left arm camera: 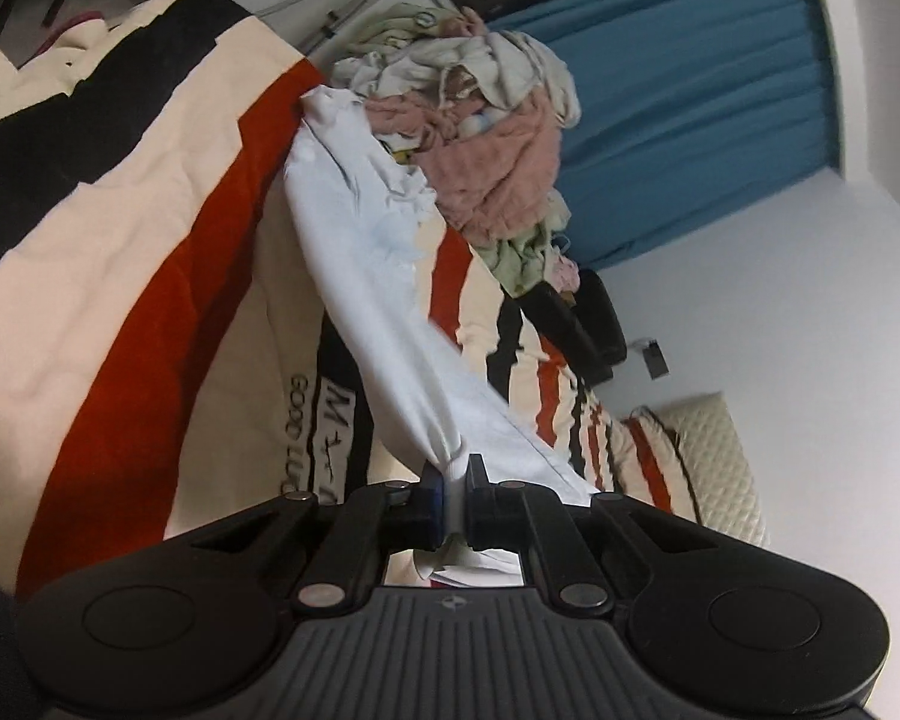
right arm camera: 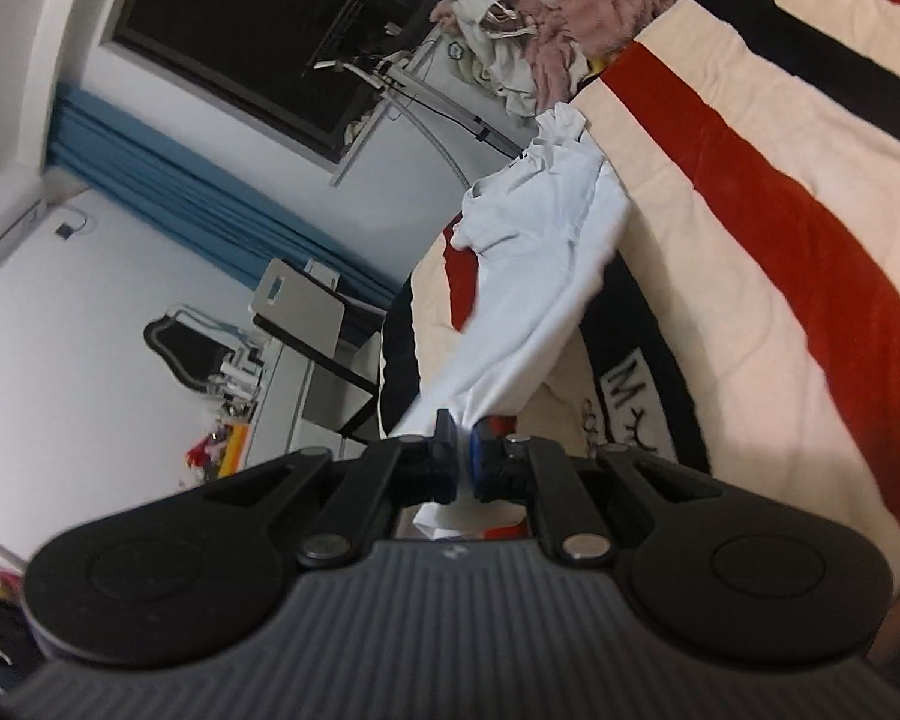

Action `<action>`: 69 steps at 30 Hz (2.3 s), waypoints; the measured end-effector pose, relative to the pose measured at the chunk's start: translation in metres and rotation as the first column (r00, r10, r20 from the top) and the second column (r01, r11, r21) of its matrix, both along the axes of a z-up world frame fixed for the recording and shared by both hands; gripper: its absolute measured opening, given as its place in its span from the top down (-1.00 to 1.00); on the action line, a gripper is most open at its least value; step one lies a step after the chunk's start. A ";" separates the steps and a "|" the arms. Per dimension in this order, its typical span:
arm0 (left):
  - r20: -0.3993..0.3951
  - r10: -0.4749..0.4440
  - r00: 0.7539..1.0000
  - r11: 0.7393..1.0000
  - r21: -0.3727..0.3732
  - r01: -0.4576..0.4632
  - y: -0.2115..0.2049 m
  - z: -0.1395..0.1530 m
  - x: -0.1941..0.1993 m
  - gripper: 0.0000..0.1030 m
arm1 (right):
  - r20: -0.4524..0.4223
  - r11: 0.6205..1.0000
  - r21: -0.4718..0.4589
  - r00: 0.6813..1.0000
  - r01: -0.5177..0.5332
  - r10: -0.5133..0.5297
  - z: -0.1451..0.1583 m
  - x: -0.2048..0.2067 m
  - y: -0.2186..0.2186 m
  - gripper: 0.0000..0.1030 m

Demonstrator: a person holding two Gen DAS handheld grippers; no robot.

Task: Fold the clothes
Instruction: 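Lift the hem end with both grippers and fold it toward the collar, then lay the folded hem down and open both grippers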

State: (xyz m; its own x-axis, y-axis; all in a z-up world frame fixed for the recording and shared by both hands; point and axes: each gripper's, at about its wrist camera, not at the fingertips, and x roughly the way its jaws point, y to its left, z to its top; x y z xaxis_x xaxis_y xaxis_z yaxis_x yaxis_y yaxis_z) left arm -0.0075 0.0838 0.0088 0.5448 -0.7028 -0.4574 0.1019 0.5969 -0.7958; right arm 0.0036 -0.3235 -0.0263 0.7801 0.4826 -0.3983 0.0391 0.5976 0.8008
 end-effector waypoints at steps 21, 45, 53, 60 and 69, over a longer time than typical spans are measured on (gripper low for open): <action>-0.058 0.058 0.997 0.992 0.116 -0.051 -0.019 -0.040 0.089 0.88 | -0.162 0.994 0.078 0.985 0.073 -0.059 -0.068 0.092 -0.003 0.85; 0.150 0.025 0.988 0.859 0.502 -0.098 -0.093 -0.125 0.333 0.38 | -0.058 0.972 -0.234 0.998 0.024 -0.039 -0.142 0.315 0.003 0.38; 0.281 -0.040 0.959 0.826 0.550 -0.126 -0.102 -0.044 0.264 -0.32 | 0.074 0.902 -0.430 0.997 0.044 -0.013 -0.061 0.260 0.024 -0.43; 0.434 -0.067 0.898 0.806 0.554 -0.207 -0.098 0.025 0.173 -0.49 | 0.207 0.823 -0.562 0.977 0.083 0.043 0.001 0.182 0.046 -0.43; 0.555 -0.059 0.830 0.801 0.522 -0.292 -0.079 0.036 0.059 -0.55 | 0.318 0.774 -0.618 0.944 0.137 0.086 -0.004 0.091 0.064 -0.42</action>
